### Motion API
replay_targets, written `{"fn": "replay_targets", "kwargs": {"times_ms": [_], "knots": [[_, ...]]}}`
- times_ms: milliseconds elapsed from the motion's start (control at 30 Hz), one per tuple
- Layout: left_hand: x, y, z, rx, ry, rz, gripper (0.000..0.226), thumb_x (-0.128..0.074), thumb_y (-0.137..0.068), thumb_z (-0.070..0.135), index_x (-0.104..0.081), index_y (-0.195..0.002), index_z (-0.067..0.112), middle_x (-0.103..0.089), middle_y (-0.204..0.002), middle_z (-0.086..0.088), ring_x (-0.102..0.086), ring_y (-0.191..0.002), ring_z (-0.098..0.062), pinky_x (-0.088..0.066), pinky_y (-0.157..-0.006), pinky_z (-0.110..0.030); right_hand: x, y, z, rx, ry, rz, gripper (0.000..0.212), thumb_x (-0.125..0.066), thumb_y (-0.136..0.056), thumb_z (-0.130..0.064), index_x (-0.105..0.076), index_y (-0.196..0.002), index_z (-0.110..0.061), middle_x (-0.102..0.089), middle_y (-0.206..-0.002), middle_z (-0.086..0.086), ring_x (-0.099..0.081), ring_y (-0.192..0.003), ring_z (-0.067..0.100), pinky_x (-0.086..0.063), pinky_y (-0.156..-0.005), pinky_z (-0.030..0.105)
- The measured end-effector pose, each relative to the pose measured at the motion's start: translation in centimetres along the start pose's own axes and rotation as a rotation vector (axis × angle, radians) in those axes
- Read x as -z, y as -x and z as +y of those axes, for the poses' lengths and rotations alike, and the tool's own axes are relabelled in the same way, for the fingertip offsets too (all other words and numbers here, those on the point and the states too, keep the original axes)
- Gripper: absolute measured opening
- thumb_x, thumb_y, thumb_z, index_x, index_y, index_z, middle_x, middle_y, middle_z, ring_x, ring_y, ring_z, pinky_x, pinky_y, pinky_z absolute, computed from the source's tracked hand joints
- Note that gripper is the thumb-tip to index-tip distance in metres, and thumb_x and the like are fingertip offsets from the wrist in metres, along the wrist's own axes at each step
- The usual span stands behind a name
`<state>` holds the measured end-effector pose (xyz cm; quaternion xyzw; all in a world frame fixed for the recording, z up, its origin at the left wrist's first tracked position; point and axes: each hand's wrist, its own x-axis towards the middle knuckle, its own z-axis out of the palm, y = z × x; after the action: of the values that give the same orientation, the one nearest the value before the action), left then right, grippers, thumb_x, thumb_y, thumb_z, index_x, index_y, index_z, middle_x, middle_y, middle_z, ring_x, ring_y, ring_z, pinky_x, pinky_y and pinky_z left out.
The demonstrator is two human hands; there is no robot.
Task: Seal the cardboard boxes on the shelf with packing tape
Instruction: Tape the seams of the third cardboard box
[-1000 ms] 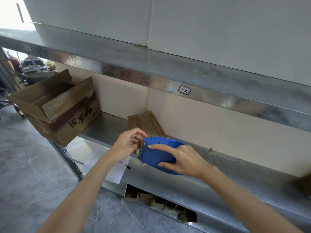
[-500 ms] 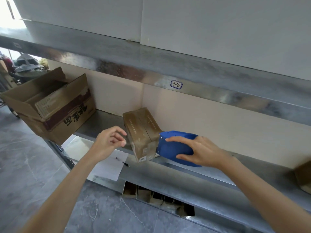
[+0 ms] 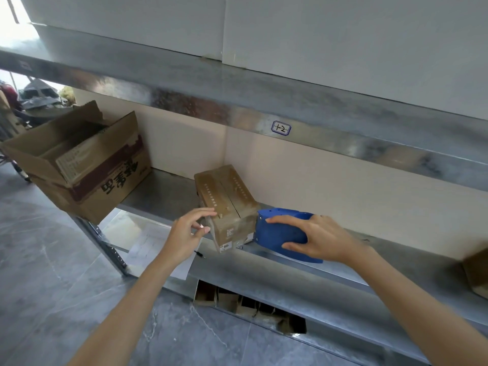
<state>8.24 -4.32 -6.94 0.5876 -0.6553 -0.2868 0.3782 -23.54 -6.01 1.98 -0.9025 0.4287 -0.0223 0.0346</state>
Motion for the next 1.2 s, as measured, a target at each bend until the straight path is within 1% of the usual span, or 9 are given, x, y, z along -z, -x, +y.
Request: {"fn": "replay_targets", "kwargs": {"times_ms": [200,333,467,667,800,900,967,1067,1200], "knots": [[-1.6,0.1,-1.0,-0.062,0.011,0.078,0.044,-0.066,-0.089,-0.004,-0.066,-0.118,0.029,-0.056,-0.131,0.017,-0.060,-0.088,0.004,-0.045,-0.074,-0.004,-0.6,-0.3,0.3,-0.013,0.000,-0.005,0.059,-0.060,-0.091,-0.049,-0.030,-0.141,-0.056,-0.028,-0.044,-0.008,-0.031,-0.040,0.009,-0.023,-0.047,0.015],[-2.9,0.2,-1.7,-0.099,0.024,0.162,0.042,-0.067,-0.087,-0.007,-0.068,-0.121,0.017,-0.059,-0.131,0.008,-0.061,-0.090,0.000,-0.046,-0.078,-0.006,-1.0,-0.5,0.4,-0.027,-0.007,-0.005,0.062,-0.059,-0.091,-0.050,-0.025,-0.142,-0.058,-0.033,-0.047,-0.008,-0.033,-0.041,0.009,-0.029,-0.048,0.019],[-4.2,0.3,-1.9,-0.132,0.040,0.241,0.044,-0.073,-0.079,-0.010,-0.069,-0.118,0.009,-0.060,-0.129,0.002,-0.063,-0.084,-0.004,-0.047,-0.077,-0.006,-1.3,-0.5,0.6,-0.035,-0.010,-0.014,0.060,-0.060,-0.091,-0.049,-0.029,-0.142,-0.056,-0.033,-0.048,-0.013,-0.034,-0.041,0.007,-0.025,-0.048,0.015],[-4.8,0.0,-2.6,-0.195,-0.042,0.277,0.043,-0.079,-0.075,-0.001,-0.069,-0.114,0.014,-0.059,-0.126,0.010,-0.062,-0.080,-0.004,-0.051,-0.078,-0.013,-1.6,-0.8,1.0,-0.039,-0.002,-0.031,0.060,-0.057,-0.092,-0.051,-0.026,-0.143,-0.057,-0.036,-0.048,-0.009,-0.036,-0.041,0.010,-0.026,-0.048,0.015],[-4.1,-0.7,-2.7,-0.243,-0.256,0.349,0.032,-0.079,-0.075,0.012,-0.071,-0.105,0.022,-0.065,-0.114,0.013,-0.056,-0.098,-0.010,-0.049,-0.079,-0.036,-1.9,-1.3,1.4,-0.047,0.002,-0.027,0.061,-0.055,-0.092,-0.052,-0.021,-0.142,-0.058,-0.056,-0.062,-0.008,-0.047,-0.049,0.012,-0.043,-0.054,0.024],[-4.3,-1.5,-2.7,-0.286,-0.277,0.335,0.021,-0.075,-0.077,0.012,-0.070,-0.097,0.019,-0.065,-0.109,0.008,-0.056,-0.115,-0.017,-0.045,-0.092,-0.038,-1.8,-1.5,1.8,-0.054,0.026,-0.006,0.060,-0.056,-0.091,-0.052,-0.025,-0.142,-0.058,-0.061,-0.067,-0.009,-0.047,-0.052,0.013,-0.039,-0.055,0.024],[-4.7,-1.7,-2.8,-0.285,-0.218,0.310,0.015,-0.072,-0.079,0.007,-0.068,-0.093,0.012,-0.062,-0.108,0.003,-0.057,-0.121,-0.020,-0.051,-0.096,-0.041,-1.7,-1.6,1.8,-0.051,0.033,0.003,0.061,-0.058,-0.091,-0.051,-0.026,-0.142,-0.057,-0.055,-0.063,-0.011,-0.042,-0.050,0.012,-0.037,-0.054,0.024],[-5.4,-1.9,-2.6,-0.243,-0.236,0.351,0.014,-0.072,-0.079,0.004,-0.066,-0.089,0.010,-0.059,-0.111,0.001,-0.063,-0.109,-0.019,-0.054,-0.086,-0.042,-1.8,-1.5,1.9,-0.057,0.028,-0.010,0.064,-0.056,-0.091,-0.052,-0.018,-0.142,-0.058,-0.058,-0.064,-0.007,-0.044,-0.050,0.013,-0.043,-0.054,0.027],[-6.8,-2.2,-2.4,-0.185,-0.256,0.420,0.019,-0.069,-0.079,-0.002,-0.062,-0.089,0.013,-0.063,-0.117,0.001,-0.060,-0.103,-0.015,-0.041,-0.082,-0.034,-1.8,-1.5,2.0,-0.060,0.016,0.012,0.061,-0.058,-0.090,-0.050,-0.026,-0.142,-0.056,-0.055,-0.060,-0.008,-0.038,-0.047,0.011,-0.042,-0.051,0.025]]}}
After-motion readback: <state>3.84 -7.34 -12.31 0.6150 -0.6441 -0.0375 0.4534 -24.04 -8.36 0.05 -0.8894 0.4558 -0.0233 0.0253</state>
